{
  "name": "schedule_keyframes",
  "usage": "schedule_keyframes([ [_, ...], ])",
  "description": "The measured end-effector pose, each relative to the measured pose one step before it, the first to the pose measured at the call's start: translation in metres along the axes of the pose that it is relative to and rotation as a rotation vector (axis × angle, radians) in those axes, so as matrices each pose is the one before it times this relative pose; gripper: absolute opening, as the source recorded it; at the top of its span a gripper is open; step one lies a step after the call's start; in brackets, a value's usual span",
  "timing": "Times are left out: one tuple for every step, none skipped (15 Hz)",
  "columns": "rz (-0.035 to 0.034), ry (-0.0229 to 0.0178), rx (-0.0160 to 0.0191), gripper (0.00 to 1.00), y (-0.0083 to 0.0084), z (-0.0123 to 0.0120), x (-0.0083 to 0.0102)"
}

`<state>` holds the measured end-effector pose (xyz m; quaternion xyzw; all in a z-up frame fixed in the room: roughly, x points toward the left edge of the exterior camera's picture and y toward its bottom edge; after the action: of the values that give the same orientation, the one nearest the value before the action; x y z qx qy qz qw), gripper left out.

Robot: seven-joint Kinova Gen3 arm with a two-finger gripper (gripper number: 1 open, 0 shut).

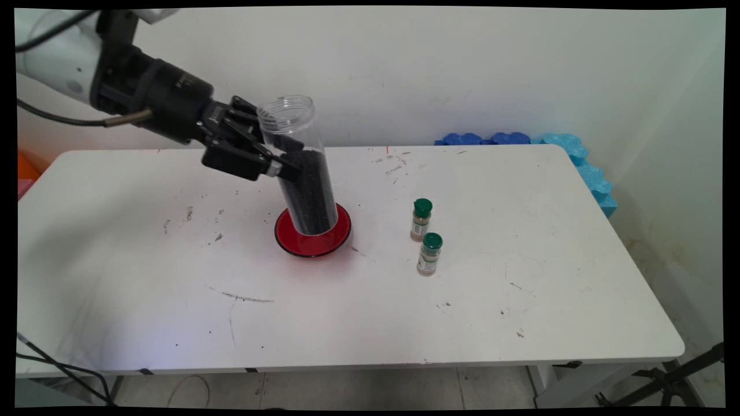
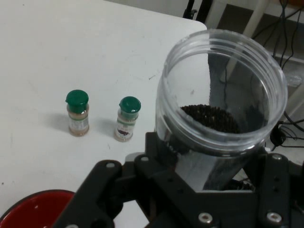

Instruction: Pour the black seasoning powder in the red bowl

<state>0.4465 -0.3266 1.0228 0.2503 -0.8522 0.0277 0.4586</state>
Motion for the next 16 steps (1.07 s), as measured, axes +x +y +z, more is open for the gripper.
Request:
schedule_keyframes([
  [-0.00561,-0.00062,0.0004,0.0,-0.00022,-0.00347,-0.00016],
  [-0.00855,0.00102,0.00135,0.0,-0.00052,-0.0034,-0.00028],
  [-0.01056,0.00245,0.00119,0.0,-0.00098,-0.00236,-0.00037],
  [-0.00779,0.00326,-0.0028,0.0,-0.00075,-0.00158,-0.00043],
  [-0.00473,0.00154,-0.00273,0.0,-0.00057,-0.00079,-0.00033],
  [-0.00397,-0.0034,-0.00548,0.0,-0.00122,-0.00074,-0.0012],
  [-0.00571,-0.00874,-0.00453,0.0,-0.00151,-0.00064,-0.00193],
  [-0.01023,-0.01603,-0.002,0.0,-0.00225,0.00024,-0.0024],
  [-0.00299,-0.01149,0.00075,0.0,-0.00225,0.00061,-0.00236],
  [-0.00245,-0.01024,0.00127,0.0,-0.00247,0.00068,-0.00279],
  [-0.00412,-0.0056,0.0005,0.0,-0.00279,0.0017,-0.00281],
  [-0.01092,-0.0061,0.00218,0.0,-0.00269,0.00171,-0.00343],
  [-0.01694,-0.00744,0.0037,0.0,-0.00316,0.00198,-0.00461],
  [-0.02004,-0.00806,0.00321,0.0,-0.00354,0.00257,-0.00462],
  [-0.02469,-0.00746,0.0022,0.0,-0.00307,0.00242,-0.0045],
  [-0.01673,-0.00519,0.0016,0.0,-0.00201,0.00166,-0.00298],
])
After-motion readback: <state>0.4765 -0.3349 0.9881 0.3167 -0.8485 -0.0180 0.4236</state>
